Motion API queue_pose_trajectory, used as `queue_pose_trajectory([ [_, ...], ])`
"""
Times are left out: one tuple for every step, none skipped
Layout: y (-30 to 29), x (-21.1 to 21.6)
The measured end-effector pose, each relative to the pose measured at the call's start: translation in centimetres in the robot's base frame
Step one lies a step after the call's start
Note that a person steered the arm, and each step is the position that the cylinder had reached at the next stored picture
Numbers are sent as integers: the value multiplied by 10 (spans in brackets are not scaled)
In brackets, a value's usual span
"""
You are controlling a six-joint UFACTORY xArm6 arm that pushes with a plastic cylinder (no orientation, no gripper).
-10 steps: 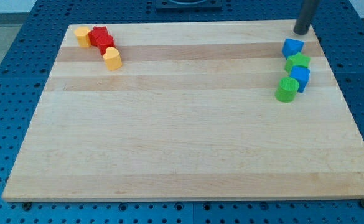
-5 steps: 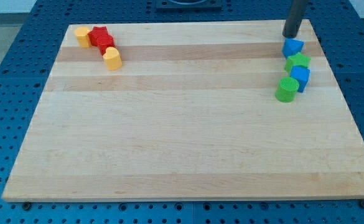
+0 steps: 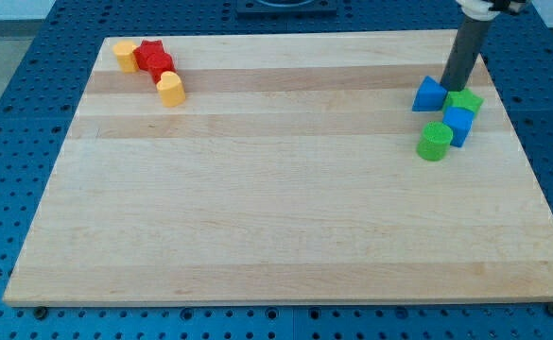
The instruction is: Push the green star into the blue cube
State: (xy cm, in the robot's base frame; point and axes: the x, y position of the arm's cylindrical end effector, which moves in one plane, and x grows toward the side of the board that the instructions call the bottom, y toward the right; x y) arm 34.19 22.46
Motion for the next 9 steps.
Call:
queue_pose_trajectory([
  [0, -4],
  [1, -46],
  [12, -46],
  [12, -31],
  [26, -32],
  [33, -32],
  [38, -26],
  [27, -7],
  [10, 13],
])
